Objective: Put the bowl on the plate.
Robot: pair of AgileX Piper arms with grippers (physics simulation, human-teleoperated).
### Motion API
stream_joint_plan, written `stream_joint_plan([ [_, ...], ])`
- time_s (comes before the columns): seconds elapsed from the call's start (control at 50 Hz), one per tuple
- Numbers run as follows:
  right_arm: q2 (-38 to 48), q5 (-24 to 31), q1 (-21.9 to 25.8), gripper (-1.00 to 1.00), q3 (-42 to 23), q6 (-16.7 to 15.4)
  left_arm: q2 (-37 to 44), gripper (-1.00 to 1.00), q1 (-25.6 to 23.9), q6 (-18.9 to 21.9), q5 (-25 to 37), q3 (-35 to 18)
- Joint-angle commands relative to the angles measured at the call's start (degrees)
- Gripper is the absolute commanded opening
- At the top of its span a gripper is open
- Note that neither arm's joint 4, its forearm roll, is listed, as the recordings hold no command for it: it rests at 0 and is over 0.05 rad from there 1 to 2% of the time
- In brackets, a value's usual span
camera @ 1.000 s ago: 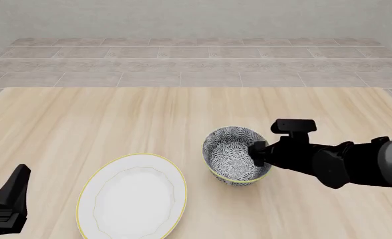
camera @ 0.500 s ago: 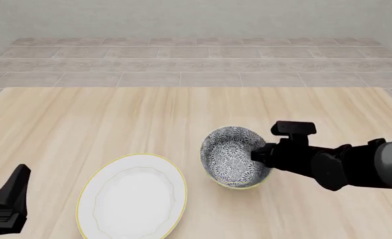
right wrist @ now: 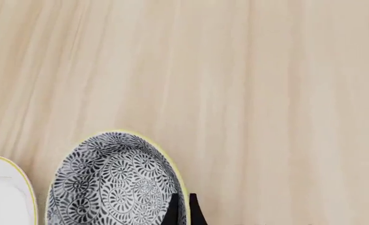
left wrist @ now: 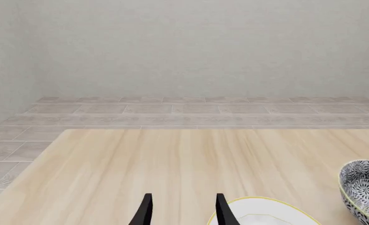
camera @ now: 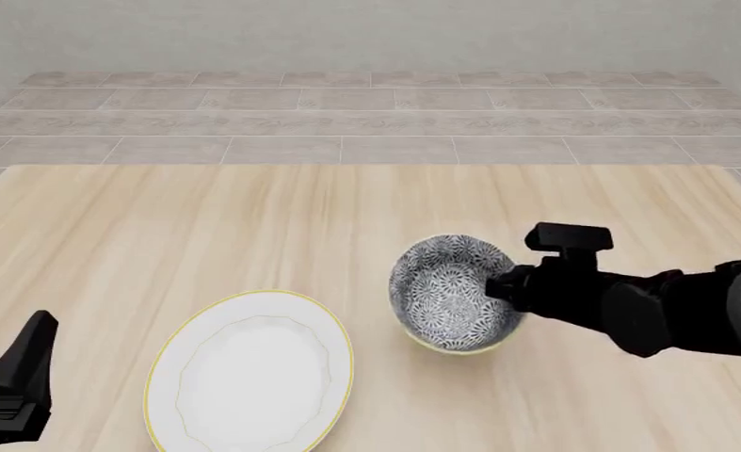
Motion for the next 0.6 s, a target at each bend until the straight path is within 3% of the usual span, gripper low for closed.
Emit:
stream_joint_plan([
  [0.02, -3.99, 3.12, -1.69, -1.00, -0.99, -0.62, 0.00, 1.00, 0.00, 0.00, 0.00, 0.00],
  [0.6, -10.82, 10.91, 0.11, -1.00, -8.03, -2.88, 0.00, 1.00, 0.00, 0.00, 0.00, 0.00],
])
